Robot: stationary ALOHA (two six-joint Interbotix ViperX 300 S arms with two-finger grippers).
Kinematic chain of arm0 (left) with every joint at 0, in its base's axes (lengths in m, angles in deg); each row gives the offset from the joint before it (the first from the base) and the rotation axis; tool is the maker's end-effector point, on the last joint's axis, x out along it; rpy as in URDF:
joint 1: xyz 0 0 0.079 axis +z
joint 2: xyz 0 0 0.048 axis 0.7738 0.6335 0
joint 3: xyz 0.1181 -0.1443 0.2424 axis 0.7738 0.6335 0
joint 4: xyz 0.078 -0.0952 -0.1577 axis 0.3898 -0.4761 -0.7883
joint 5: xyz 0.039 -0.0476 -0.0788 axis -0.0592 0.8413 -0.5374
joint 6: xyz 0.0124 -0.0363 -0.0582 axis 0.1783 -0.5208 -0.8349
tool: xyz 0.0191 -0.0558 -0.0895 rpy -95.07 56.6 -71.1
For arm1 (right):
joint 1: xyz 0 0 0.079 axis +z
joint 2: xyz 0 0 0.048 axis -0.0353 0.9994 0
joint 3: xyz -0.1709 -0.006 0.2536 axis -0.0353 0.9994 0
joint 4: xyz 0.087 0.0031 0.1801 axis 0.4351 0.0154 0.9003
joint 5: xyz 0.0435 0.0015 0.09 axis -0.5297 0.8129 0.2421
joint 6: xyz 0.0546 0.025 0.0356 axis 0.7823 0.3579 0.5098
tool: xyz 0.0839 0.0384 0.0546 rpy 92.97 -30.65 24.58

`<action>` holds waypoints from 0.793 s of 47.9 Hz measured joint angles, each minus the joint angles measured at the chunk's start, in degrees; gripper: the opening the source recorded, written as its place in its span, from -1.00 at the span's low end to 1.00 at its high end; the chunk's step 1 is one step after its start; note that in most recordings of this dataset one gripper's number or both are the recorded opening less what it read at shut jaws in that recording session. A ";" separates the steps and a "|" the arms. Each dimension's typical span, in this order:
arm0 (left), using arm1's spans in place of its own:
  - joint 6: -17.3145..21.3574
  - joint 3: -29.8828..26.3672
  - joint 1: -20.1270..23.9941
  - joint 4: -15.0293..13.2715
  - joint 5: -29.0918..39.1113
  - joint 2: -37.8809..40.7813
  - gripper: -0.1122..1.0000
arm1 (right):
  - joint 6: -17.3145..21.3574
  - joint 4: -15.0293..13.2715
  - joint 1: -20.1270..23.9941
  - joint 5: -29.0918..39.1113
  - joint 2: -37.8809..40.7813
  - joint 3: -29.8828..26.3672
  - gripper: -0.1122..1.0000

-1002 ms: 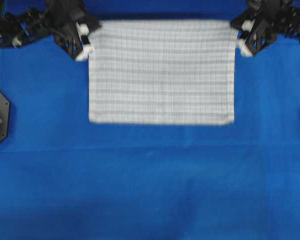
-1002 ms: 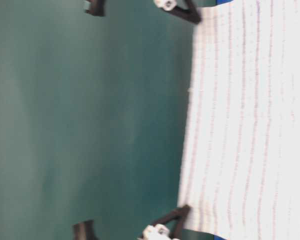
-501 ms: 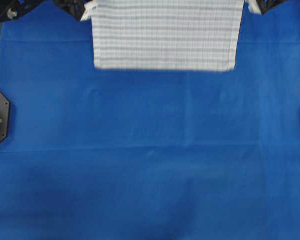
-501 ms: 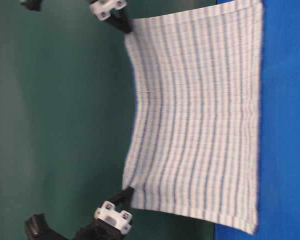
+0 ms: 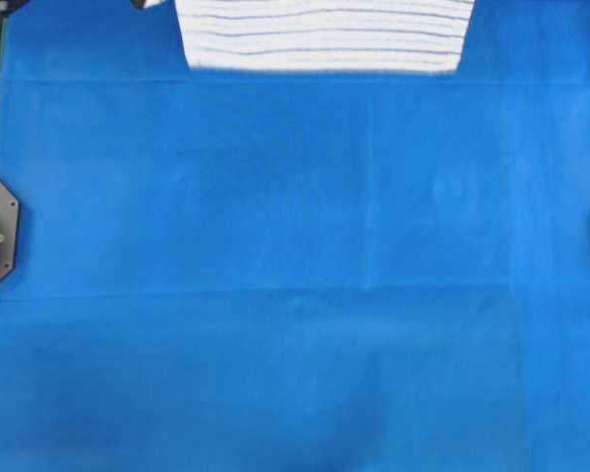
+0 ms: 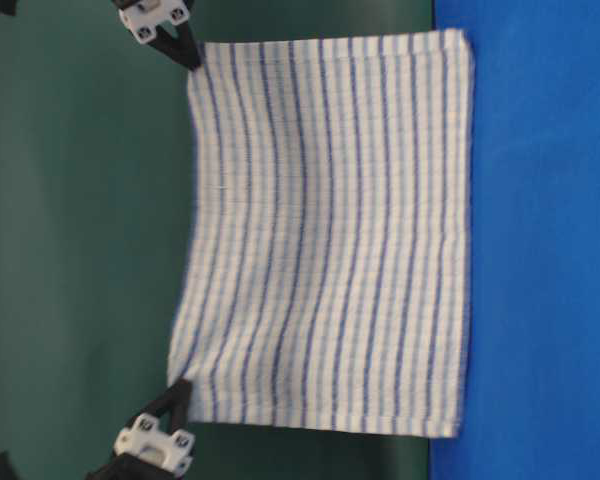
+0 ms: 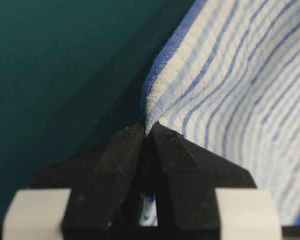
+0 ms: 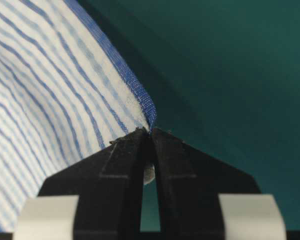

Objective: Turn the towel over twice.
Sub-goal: 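Lift the towel by its corners and pull it up and back, then swing the towel forward and lay it flat on the table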

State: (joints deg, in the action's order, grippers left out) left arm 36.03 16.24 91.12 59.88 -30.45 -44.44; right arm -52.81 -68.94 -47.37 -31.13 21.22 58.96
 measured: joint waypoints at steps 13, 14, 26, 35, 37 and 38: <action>-0.53 6.33 -6.59 0.00 3.08 -6.77 -0.76 | 0.79 0.18 7.65 5.71 -7.82 4.57 -0.66; -0.79 6.86 -7.29 -0.09 3.25 -7.38 -0.76 | 0.88 0.26 8.44 6.50 -8.44 4.92 -0.66; -7.91 12.04 -13.27 0.00 8.17 -13.89 -0.76 | 1.23 3.96 20.30 15.82 -15.47 8.70 -0.66; -9.58 16.26 -16.88 -0.09 11.78 -16.00 -0.76 | 1.14 9.05 27.77 18.02 -15.73 12.30 -0.66; -9.58 17.14 -17.93 -0.09 11.95 -16.00 -0.76 | 1.14 10.11 28.92 18.11 -15.38 13.10 -0.66; -9.76 17.58 -18.54 -0.09 11.95 -15.91 -0.76 | 1.14 10.72 29.44 18.11 -15.21 13.36 -0.66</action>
State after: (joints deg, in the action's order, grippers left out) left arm 26.27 33.82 72.58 59.80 -18.50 -60.35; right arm -51.67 -58.22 -17.93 -13.03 6.02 72.32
